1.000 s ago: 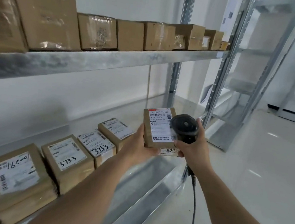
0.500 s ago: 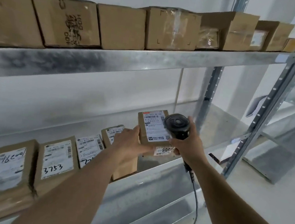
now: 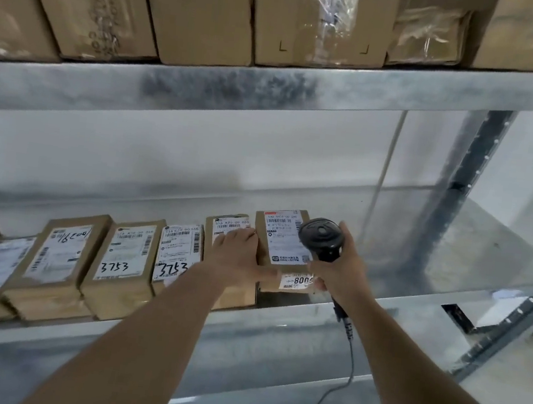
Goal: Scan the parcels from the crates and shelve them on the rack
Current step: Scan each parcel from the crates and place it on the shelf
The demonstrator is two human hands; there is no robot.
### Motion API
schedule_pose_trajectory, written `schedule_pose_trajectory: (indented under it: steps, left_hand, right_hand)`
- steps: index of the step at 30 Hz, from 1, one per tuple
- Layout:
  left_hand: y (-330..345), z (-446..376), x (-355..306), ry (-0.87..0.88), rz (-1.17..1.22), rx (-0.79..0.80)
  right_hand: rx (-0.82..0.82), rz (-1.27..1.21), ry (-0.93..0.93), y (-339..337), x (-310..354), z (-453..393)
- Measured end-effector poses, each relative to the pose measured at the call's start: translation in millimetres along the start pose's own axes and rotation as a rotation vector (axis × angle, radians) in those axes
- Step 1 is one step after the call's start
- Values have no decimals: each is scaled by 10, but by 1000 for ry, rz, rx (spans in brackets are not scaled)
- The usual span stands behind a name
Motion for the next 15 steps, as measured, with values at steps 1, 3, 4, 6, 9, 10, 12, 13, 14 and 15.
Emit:
schedule_pose_trajectory:
  steps: [1, 3, 4, 6, 9, 10, 12, 13, 14, 15]
  left_hand:
    - [5, -4, -20, 9, -17, -3]
    - [30, -1, -62, 29, -68, 5]
    - [46, 1, -77, 34, -101, 15]
    - [96, -1, -95, 46, -182, 46]
    - [167, -12, -89, 46, -246, 78]
    - [173, -16, -89, 42, -238, 80]
    - [175, -21, -95, 35, -226, 76]
    - [171, -19, -96, 30, -226, 73]
    - [168, -15, -94, 25, -225, 68]
    - [161, -10, -93, 21, -220, 60]
  right_hand:
    - [8, -10, 6, 10, -33, -3]
    - [25, -6, 18, 30, -68, -5]
    - [31, 6, 30, 39, -82, -11]
    - [44, 50, 47, 51, -111, -31]
    - [74, 124, 56, 77, -135, -58]
    - [82, 137, 61, 79, -135, -55]
    - [89, 149, 62, 80, -135, -44]
    - [86, 154, 58, 79, -134, -40]
    - [84, 155, 54, 82, -127, -31]
    - [83, 152, 47, 91, -122, -25]
Point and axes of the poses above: each hand's wrist, its own z-axis away from the middle knuckle, its own y-axis out of the palm, x = y × z, the point moved 10 cm from there along -z, towards the middle knuckle, and after that the axes turned 1 degree about -z, right-handed, at the moved point
